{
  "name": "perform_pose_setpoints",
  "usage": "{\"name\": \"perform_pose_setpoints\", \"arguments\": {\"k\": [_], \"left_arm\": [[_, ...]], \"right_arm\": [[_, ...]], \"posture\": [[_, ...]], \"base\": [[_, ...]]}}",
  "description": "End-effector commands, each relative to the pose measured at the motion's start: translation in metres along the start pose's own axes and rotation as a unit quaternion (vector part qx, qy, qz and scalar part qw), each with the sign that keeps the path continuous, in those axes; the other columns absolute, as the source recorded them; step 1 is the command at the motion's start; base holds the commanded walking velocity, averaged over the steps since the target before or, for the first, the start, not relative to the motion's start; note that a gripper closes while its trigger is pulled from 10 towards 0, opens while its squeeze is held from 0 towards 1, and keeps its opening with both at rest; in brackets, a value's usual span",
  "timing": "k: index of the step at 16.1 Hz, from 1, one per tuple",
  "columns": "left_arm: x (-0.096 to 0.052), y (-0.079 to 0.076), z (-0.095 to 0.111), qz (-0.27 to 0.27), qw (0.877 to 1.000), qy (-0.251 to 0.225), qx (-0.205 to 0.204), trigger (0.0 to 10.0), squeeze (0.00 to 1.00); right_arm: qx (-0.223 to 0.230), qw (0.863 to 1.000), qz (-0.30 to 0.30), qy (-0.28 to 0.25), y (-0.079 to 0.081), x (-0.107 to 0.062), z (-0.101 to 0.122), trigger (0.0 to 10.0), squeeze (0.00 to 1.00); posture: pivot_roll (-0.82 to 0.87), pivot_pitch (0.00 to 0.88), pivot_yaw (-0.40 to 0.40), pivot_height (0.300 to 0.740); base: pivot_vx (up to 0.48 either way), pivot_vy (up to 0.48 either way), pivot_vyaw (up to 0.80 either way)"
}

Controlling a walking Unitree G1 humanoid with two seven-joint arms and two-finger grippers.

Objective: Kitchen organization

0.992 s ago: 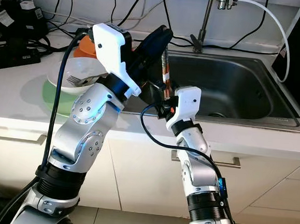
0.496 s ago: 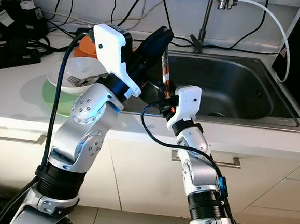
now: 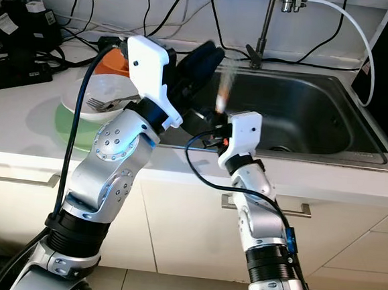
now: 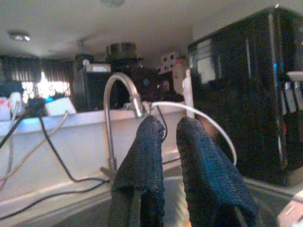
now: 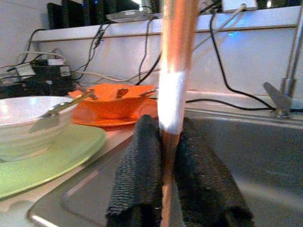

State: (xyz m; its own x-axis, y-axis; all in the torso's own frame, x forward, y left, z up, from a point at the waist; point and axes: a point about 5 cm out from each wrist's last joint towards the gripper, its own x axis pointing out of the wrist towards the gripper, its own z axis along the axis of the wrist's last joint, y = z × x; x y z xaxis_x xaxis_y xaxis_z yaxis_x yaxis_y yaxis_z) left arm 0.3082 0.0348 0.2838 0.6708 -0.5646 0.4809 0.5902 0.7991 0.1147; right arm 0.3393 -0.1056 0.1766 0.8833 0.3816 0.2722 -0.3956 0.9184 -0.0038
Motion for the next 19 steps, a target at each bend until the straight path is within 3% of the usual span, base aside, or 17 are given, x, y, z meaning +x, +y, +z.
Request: {"name": "perform_pose_setpoints", "arguments": {"k": [1, 7, 8, 9, 13, 14, 15, 19], "left_arm": [[0.000, -0.002, -0.003, -0.001, 1.000, 0.010, 0.002, 10.0, 1.00], [-0.001, 0.005, 0.001, 0.023, 1.000, 0.001, 0.008, 10.0, 1.00], [-0.001, 0.007, 0.002, 0.032, 0.999, 0.001, 0.016, 10.0, 0.41], [-0.001, 0.007, 0.001, 0.036, 0.999, 0.000, 0.018, 10.0, 0.00], [-0.003, 0.011, 0.000, 0.048, 0.999, 0.000, 0.018, 10.0, 0.00], [-0.004, 0.011, -0.001, 0.049, 0.999, 0.001, 0.019, 10.0, 0.00], [-0.005, 0.011, -0.001, 0.050, 0.999, 0.003, 0.021, 10.0, 0.00], [-0.011, 0.013, -0.008, 0.054, 0.998, 0.025, 0.030, 10.0, 0.00]], "right_arm": [[-0.002, 1.000, -0.006, -0.007, -0.002, 0.001, 0.003, 0.0, 0.00], [-0.001, 1.000, -0.027, -0.016, -0.009, 0.000, 0.005, 0.0, 0.00], [-0.002, 0.999, -0.037, -0.021, -0.012, 0.001, 0.007, 0.0, 0.00], [-0.003, 0.998, -0.048, -0.027, -0.015, 0.001, 0.009, 0.0, 0.00], [-0.013, 0.990, -0.136, -0.029, -0.038, 0.006, 0.014, 0.0, 0.00], [-0.009, 0.988, -0.149, -0.033, -0.042, 0.009, 0.016, 8.6, 0.00], [-0.007, 0.988, -0.153, -0.036, -0.044, 0.011, 0.018, 10.0, 0.00], [-0.020, 0.986, -0.164, -0.014, -0.051, 0.023, 0.013, 10.0, 0.00]], "posture": [[0.01, 0.021, 0.031, 0.740], [0.01, 0.023, 0.031, 0.740], [0.01, 0.023, 0.031, 0.740], [0.01, 0.023, 0.030, 0.740], [0.00, 0.023, 0.029, 0.740], [0.01, 0.022, 0.028, 0.740], [0.01, 0.021, 0.028, 0.740], [0.01, 0.020, 0.022, 0.740]], "base": [[0.000, 0.000, 0.00], [0.000, 0.000, 0.00], [0.000, 0.000, 0.00], [0.000, 0.000, 0.00], [0.000, 0.000, 0.00], [0.000, 0.000, 0.00], [0.000, 0.000, 0.00], [0.000, 0.000, 0.00]]}}
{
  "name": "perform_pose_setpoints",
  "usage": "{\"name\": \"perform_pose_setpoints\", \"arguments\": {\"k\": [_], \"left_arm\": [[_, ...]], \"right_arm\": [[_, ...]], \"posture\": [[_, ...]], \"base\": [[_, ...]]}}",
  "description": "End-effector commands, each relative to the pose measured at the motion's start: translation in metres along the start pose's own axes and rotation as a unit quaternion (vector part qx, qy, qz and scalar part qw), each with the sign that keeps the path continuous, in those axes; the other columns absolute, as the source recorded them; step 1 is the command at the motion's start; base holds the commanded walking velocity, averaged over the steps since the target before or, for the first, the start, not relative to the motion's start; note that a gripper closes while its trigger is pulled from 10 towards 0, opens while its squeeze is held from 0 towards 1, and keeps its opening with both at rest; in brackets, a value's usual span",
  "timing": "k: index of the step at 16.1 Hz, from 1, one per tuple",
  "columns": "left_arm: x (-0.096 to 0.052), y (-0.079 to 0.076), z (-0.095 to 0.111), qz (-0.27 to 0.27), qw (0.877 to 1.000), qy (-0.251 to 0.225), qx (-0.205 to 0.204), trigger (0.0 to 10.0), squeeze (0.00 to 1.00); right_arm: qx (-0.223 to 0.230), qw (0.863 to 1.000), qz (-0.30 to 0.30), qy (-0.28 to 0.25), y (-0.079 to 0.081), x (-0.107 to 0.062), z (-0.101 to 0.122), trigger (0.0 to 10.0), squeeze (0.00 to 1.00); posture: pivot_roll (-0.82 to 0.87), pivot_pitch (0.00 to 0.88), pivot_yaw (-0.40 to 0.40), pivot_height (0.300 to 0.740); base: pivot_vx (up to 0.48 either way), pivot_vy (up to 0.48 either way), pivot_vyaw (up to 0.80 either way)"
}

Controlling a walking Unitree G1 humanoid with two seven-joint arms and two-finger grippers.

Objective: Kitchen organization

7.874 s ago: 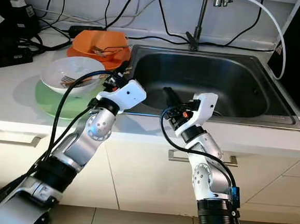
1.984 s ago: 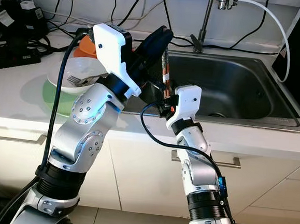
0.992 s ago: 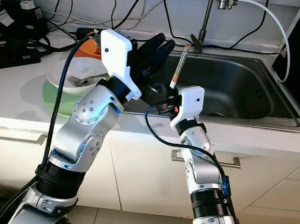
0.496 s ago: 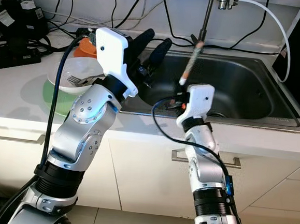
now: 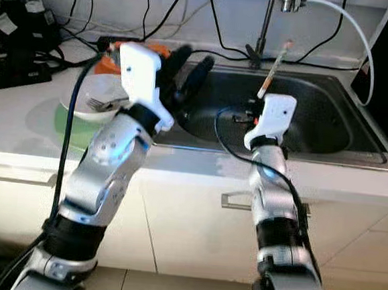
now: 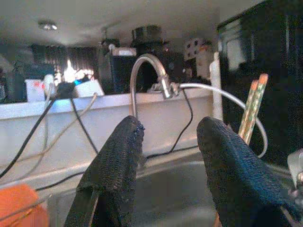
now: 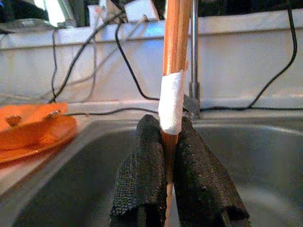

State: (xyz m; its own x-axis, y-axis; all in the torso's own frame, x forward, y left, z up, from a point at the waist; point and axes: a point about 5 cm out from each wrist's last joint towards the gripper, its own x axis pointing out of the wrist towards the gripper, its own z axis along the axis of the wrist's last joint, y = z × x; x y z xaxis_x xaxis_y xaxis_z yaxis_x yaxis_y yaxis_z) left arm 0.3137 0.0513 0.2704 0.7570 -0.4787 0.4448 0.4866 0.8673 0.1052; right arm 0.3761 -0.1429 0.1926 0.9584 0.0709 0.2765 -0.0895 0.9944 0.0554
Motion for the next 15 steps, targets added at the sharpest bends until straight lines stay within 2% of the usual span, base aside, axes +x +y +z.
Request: {"name": "perform_pose_setpoints", "arguments": {"k": [1, 4, 9, 12, 15], "left_arm": [[-0.003, -0.001, 0.000, 0.000, 1.000, 0.006, 0.010, 10.0, 0.00], [-0.013, 0.005, -0.007, 0.021, 0.999, 0.023, 0.011, 10.0, 0.00], [-0.029, 0.016, -0.029, 0.056, 0.997, 0.059, 0.001, 10.0, 0.00], [-0.034, 0.021, -0.040, 0.073, 0.995, 0.074, -0.002, 10.0, 0.00], [-0.037, 0.018, -0.043, 0.070, 0.994, 0.082, 0.001, 10.0, 0.00]], "right_arm": [[-0.002, 1.000, -0.001, 0.000, 0.001, 0.007, 0.002, 10.0, 0.00], [-0.018, 0.999, 0.039, 0.020, 0.015, 0.017, -0.002, 10.0, 0.00], [-0.029, 0.996, 0.064, 0.046, 0.029, 0.021, -0.013, 10.0, 0.00], [-0.028, 0.996, 0.065, 0.063, 0.028, 0.018, -0.021, 10.0, 0.00], [-0.033, 0.995, 0.066, 0.073, 0.028, 0.013, -0.030, 10.0, 0.00]], "posture": [[0.03, 0.020, 0.014, 0.740], [0.04, 0.019, 0.001, 0.740], [0.07, 0.021, -0.016, 0.740], [0.09, 0.023, -0.026, 0.740], [0.09, 0.026, -0.024, 0.740]], "base": [[0.000, 0.000, 0.00], [0.000, 0.000, 0.00], [0.000, 0.000, 0.00], [0.000, 0.000, 0.00], [0.000, 0.000, 0.00]]}}
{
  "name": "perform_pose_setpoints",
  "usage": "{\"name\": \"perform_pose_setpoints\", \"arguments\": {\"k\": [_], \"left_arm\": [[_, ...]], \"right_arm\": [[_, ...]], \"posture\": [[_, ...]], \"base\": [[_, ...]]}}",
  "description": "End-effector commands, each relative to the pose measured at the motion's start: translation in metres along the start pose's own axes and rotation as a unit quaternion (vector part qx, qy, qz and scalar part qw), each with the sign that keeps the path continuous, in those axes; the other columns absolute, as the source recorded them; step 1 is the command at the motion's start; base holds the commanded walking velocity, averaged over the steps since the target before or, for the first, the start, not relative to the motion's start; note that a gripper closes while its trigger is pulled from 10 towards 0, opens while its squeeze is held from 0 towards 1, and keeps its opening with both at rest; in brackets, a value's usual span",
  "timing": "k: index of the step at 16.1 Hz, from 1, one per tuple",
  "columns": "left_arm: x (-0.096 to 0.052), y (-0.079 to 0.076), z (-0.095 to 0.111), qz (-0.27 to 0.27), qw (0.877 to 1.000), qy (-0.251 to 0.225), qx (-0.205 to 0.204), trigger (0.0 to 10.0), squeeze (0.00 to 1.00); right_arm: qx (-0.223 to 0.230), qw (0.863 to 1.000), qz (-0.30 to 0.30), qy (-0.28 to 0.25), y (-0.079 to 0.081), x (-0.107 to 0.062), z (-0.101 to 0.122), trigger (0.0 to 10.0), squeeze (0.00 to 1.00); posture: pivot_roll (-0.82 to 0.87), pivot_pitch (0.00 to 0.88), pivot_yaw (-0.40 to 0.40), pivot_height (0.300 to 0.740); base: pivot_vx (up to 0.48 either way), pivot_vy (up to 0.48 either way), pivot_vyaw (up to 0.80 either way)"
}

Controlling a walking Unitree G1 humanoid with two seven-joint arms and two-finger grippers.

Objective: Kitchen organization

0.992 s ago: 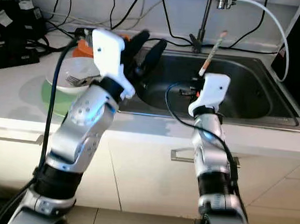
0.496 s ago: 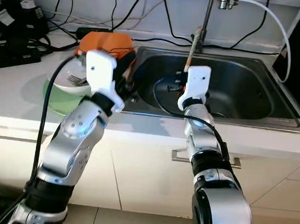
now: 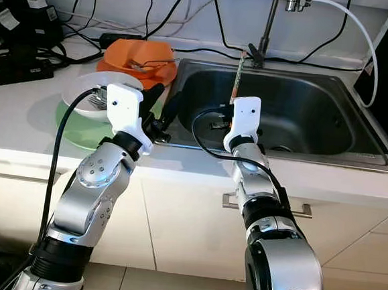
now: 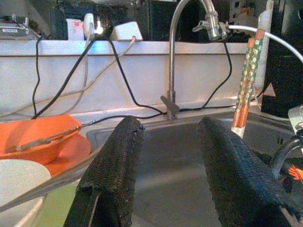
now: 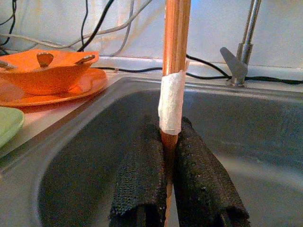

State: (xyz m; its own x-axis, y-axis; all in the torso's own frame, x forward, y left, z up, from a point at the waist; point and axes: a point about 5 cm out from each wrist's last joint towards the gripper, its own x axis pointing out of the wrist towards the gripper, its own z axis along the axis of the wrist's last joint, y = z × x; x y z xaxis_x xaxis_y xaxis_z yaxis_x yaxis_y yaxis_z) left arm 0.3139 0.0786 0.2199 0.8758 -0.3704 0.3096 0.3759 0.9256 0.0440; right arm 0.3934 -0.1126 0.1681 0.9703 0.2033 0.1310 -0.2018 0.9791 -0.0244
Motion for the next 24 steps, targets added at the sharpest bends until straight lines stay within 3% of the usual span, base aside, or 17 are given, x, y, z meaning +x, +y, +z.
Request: {"name": "perform_pose_setpoints", "arguments": {"k": [1, 2, 3, 4, 9, 10, 11, 15, 17, 19, 23, 24], "left_arm": [[-0.002, -0.002, -0.003, -0.003, 1.000, 0.005, 0.011, 10.0, 0.00], [-0.002, -0.002, -0.004, -0.003, 1.000, 0.006, 0.012, 10.0, 0.00], [-0.002, -0.002, -0.003, -0.003, 1.000, 0.005, 0.012, 10.0, 0.00], [-0.001, -0.002, -0.002, -0.004, 1.000, 0.002, 0.014, 10.0, 0.00], [-0.002, -0.002, -0.001, -0.005, 1.000, 0.002, 0.020, 10.0, 0.00], [-0.002, -0.002, -0.001, -0.006, 1.000, 0.003, 0.022, 10.0, 0.00], [-0.002, -0.002, -0.002, -0.006, 0.999, 0.006, 0.031, 10.0, 0.00], [0.003, 0.003, -0.003, 0.008, 0.991, 0.018, 0.132, 10.0, 0.00], [0.005, 0.010, -0.001, 0.021, 0.981, 0.024, 0.194, 10.0, 0.00], [0.008, 0.018, 0.001, 0.034, 0.962, 0.032, 0.269, 10.0, 0.00], [0.009, 0.023, -0.006, 0.040, 0.949, 0.051, 0.308, 10.0, 0.00], [0.010, 0.026, -0.013, 0.044, 0.940, 0.070, 0.332, 10.0, 0.00]], "right_arm": [[-0.012, 1.000, 0.007, 0.004, 0.002, -0.001, -0.003, 10.0, 0.00], [-0.008, 1.000, 0.006, 0.012, 0.002, -0.003, -0.008, 10.0, 0.00], [-0.004, 1.000, 0.007, 0.016, 0.003, -0.004, -0.010, 10.0, 0.55], [-0.003, 1.000, 0.008, 0.022, 0.004, -0.006, -0.015, 10.0, 1.00], [0.001, 1.000, 0.006, 0.017, 0.005, -0.007, -0.015, 10.0, 1.00], [-0.001, 1.000, 0.006, 0.015, 0.005, -0.006, -0.015, 10.0, 0.70], [-0.001, 1.000, 0.009, 0.012, 0.007, -0.006, -0.014, 10.0, 0.00], [0.014, 1.000, 0.012, -0.015, 0.010, -0.005, -0.006, 10.0, 0.00], [0.029, 0.999, 0.010, -0.030, 0.009, -0.006, -0.003, 10.0, 0.00], [0.049, 0.997, 0.015, -0.057, 0.009, -0.009, 0.004, 10.0, 0.00], [0.063, 0.995, 0.015, -0.071, 0.011, -0.014, 0.005, 10.0, 0.00], [0.072, 0.995, 0.014, -0.068, 0.013, -0.020, 0.001, 10.0, 0.00]], "posture": [[0.09, 0.022, -0.024, 0.740], [0.09, 0.022, -0.020, 0.740], [0.09, 0.020, -0.021, 0.740], [0.10, 0.018, -0.022, 0.740], [0.10, 0.010, -0.016, 0.740], [0.09, 0.008, -0.015, 0.740], [0.09, 0.008, -0.015, 0.740], [0.08, 0.019, -0.016, 0.740], [0.08, 0.026, -0.017, 0.740], [0.07, 0.031, -0.018, 0.740], [0.05, 0.032, -0.016, 0.740], [0.05, 0.034, -0.018, 0.740]], "base": [[0.000, 0.000, 0.00], [0.000, 0.000, 0.00], [0.000, 0.000, 0.00], [0.000, 0.000, 0.00], [0.000, 0.000, 0.00], [0.000, 0.000, 0.00], [0.000, 0.000, 0.00], [0.000, 0.000, 0.00], [0.000, 0.000, 0.00], [0.000, 0.000, 0.00], [0.000, 0.000, 0.00], [0.000, 0.000, 0.00]]}}
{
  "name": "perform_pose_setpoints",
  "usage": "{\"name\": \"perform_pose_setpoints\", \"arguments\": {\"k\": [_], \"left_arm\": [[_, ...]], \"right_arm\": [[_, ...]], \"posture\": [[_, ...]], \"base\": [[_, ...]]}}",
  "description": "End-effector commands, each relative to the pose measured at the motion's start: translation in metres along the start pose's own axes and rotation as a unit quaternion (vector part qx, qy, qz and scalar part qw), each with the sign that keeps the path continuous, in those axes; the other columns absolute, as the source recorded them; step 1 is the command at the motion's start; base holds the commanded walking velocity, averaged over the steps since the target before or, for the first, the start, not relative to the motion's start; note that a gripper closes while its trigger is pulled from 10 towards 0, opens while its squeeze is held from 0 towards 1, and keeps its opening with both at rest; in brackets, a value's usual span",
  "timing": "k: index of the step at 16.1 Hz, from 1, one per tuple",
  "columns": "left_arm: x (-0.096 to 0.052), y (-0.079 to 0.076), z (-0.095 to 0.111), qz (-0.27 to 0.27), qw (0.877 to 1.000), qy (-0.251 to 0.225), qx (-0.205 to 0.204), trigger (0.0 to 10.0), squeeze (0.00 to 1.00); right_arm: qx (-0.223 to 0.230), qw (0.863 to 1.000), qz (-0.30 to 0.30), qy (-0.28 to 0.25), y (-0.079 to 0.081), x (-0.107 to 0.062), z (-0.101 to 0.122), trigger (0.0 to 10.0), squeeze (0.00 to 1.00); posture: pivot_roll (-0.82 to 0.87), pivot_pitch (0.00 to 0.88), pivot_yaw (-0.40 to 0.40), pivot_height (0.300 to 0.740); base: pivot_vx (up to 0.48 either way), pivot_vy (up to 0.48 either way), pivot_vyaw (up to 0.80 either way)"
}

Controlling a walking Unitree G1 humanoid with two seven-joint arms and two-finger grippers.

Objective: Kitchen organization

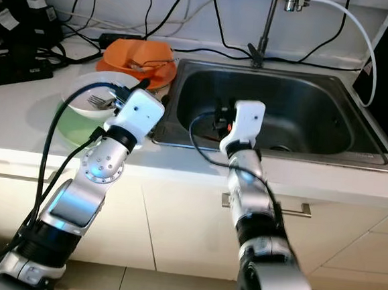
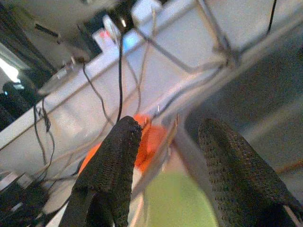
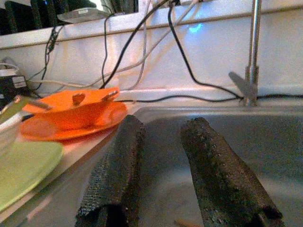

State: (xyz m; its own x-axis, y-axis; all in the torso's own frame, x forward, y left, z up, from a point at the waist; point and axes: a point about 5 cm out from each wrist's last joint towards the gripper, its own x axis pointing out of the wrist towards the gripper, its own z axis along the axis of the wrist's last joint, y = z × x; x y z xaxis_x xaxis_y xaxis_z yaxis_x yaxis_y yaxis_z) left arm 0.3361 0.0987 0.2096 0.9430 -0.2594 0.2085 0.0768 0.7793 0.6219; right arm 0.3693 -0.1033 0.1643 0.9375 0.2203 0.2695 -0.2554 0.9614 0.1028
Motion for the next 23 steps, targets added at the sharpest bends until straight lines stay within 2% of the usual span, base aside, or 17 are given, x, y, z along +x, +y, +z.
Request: {"name": "perform_pose_setpoints", "arguments": {"k": [1, 3, 4, 9, 14, 16, 19, 20, 21, 22, 23], "left_arm": [[0.003, 0.000, -0.002, 0.002, 1.000, 0.010, 0.025, 10.0, 0.00], [0.007, -0.001, -0.004, 0.002, 0.998, 0.011, 0.057, 10.0, 0.00], [0.014, -0.001, -0.004, -0.001, 0.996, 0.016, 0.084, 10.0, 0.00], [0.023, 0.000, -0.002, 0.006, 0.994, 0.014, 0.104, 10.0, 0.00], [0.027, -0.001, -0.007, 0.009, 0.992, 0.039, 0.118, 10.0, 0.00], [0.028, -0.001, -0.010, 0.010, 0.991, 0.054, 0.122, 9.2, 0.00], [0.029, 0.000, -0.014, 0.018, 0.989, 0.073, 0.126, 9.3, 0.00], [0.029, 0.001, -0.015, 0.020, 0.989, 0.076, 0.127, 8.6, 0.00], [0.029, 0.002, -0.016, 0.020, 0.989, 0.077, 0.127, 8.6, 0.00], [0.029, 0.002, -0.017, 0.021, 0.988, 0.080, 0.129, 5.5, 0.00], [0.030, 0.003, -0.017, 0.022, 0.988, 0.081, 0.130, 4.5, 0.00]], "right_arm": [[0.012, 1.000, -0.008, 0.010, -0.001, -0.004, -0.003, 10.0, 0.00], [0.018, 1.000, -0.009, 0.014, 0.001, -0.007, -0.006, 10.0, 0.00], [0.023, 1.000, -0.006, 0.014, 0.006, -0.007, -0.005, 10.0, 0.00], [0.028, 1.000, -0.008, 0.013, 0.006, -0.008, 0.001, 10.0, 0.00], [0.028, 0.999, -0.013, 0.015, 0.004, -0.009, 0.004, 10.0, 0.00], [0.029, 0.999, -0.014, 0.016, 0.004, -0.009, 0.004, 10.0, 0.00], [0.030, 0.999, -0.017, 0.016, 0.004, -0.010, 0.005, 10.0, 0.00], [0.030, 0.999, -0.018, 0.017, 0.003, -0.010, 0.005, 10.0, 0.00], [0.030, 0.999, -0.018, 0.017, 0.004, -0.010, 0.005, 10.0, 0.00], [0.030, 0.999, -0.018, 0.017, 0.004, -0.010, 0.005, 10.0, 0.00], [0.031, 0.999, -0.019, 0.016, 0.004, -0.010, 0.006, 10.0, 0.00]], "posture": [[0.04, 0.035, -0.018, 0.740], [0.04, 0.035, -0.020, 0.740], [0.03, 0.034, -0.017, 0.740], [0.02, 0.028, -0.016, 0.740], [0.02, 0.028, -0.015, 0.740], [0.02, 0.029, -0.013, 0.740], [0.02, 0.028, -0.011, 0.740], [0.02, 0.028, -0.010, 0.740], [0.02, 0.028, -0.010, 0.740], [0.02, 0.029, -0.008, 0.740], [0.02, 0.029, -0.008, 0.740]], "base": [[0.000, 0.000, 0.00], [0.000, 0.000, 0.00], [0.000, 0.000, 0.00], [0.000, 0.000, 0.00], [0.000, 0.000, 0.00], [0.000, 0.000, 0.00], [0.000, 0.000, 0.00], [0.000, 0.000, 0.00], [0.000, 0.000, 0.00], [0.000, 0.000, 0.00], [0.000, 0.000, 0.00]]}}
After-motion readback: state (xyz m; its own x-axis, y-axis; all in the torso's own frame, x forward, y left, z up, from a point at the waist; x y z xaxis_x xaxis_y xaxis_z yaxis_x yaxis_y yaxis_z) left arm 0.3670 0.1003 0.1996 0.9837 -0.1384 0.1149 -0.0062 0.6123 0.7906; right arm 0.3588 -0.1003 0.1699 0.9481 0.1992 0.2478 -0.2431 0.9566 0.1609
